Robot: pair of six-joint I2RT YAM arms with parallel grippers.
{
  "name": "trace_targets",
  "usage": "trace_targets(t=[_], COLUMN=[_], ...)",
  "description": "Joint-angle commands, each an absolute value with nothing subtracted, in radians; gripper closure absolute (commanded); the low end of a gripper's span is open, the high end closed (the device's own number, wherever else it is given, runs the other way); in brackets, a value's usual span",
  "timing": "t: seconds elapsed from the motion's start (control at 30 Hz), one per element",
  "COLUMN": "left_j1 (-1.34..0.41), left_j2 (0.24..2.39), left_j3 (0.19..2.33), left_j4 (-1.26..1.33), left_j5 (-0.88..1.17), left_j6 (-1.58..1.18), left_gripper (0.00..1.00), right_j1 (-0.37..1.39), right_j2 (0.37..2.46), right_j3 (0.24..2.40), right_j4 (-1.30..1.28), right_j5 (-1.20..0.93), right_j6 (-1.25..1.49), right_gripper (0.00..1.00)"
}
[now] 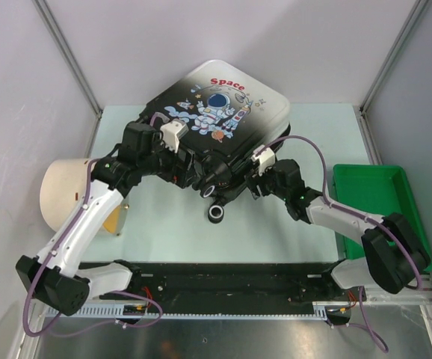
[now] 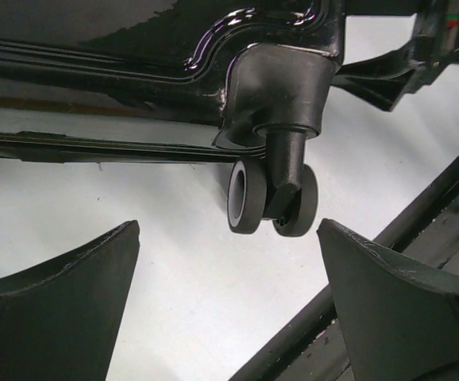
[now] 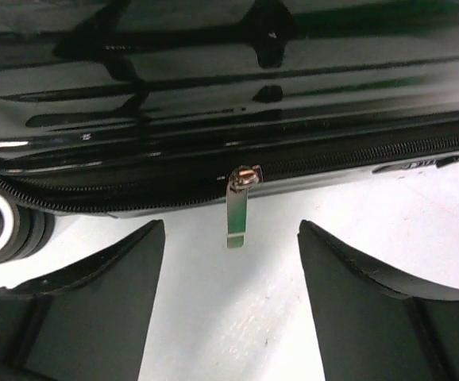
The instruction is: Open, take out, and arrange the luggage
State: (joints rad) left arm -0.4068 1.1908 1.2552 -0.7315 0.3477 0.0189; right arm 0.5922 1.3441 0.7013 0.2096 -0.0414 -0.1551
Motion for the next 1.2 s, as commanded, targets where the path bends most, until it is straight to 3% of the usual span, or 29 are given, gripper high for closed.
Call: trace_targets(t=[0.0,0.13,0.17,0.23,0.27,0.33,0.67,0.77,0.8,0.93,1.17], left_j1=[-0.446,-0.531,-0.549,-0.592,-0.603,-0.629,-0.718,-0.719,-0.719,-0.719,-0.719], left_j2=[1.123,1.104,1.104,1.120,1.129,1.167,1.331,1.353,1.351,1.330,1.204], left_j3=[1.244,1.198,1.192,1.186,1.186,1.207,1.261,1.253,1.244,1.198,1.069], left_j4=[-0.696,-0.690,-0.689,-0.686,-0.680,-0.680,-0.643,-0.640,-0.640,-0.641,-0.695], left_j5=[0.295,0.221,0.201,0.167,0.163,0.158,0.032,0.047,0.052,0.083,0.110], left_j6=[-0.038,-0.032,-0.025,-0.005,-0.003,0.021,0.086,0.101,0.112,0.163,0.268], left_gripper=[0.00,0.00,0.00,0.00,0.00,0.00,0.00,0.06,0.10,0.56,1.00], right_j1=[0.617,0.606,0.598,0.591,0.583,0.562,0.453,0.436,0.430,0.397,0.348], right_j2=[1.409,1.445,1.448,1.456,1.454,1.450,1.425,1.422,1.420,1.411,1.368], right_j3=[0.703,0.703,0.703,0.703,0.701,0.703,0.703,0.703,0.703,0.703,0.703], right_j4=[0.386,0.448,0.451,0.453,0.451,0.440,0.399,0.394,0.385,0.348,0.276], right_j5=[0.054,0.043,0.032,0.022,0.015,-0.011,-0.234,-0.258,-0.261,-0.256,-0.175], right_j6=[-0.227,-0.253,-0.255,-0.256,-0.255,-0.245,-0.178,-0.176,-0.175,-0.196,-0.250], right_gripper=[0.29,0.47,0.63,0.73,0.87,1.00,1.00,1.00,1.00,1.00,1.00])
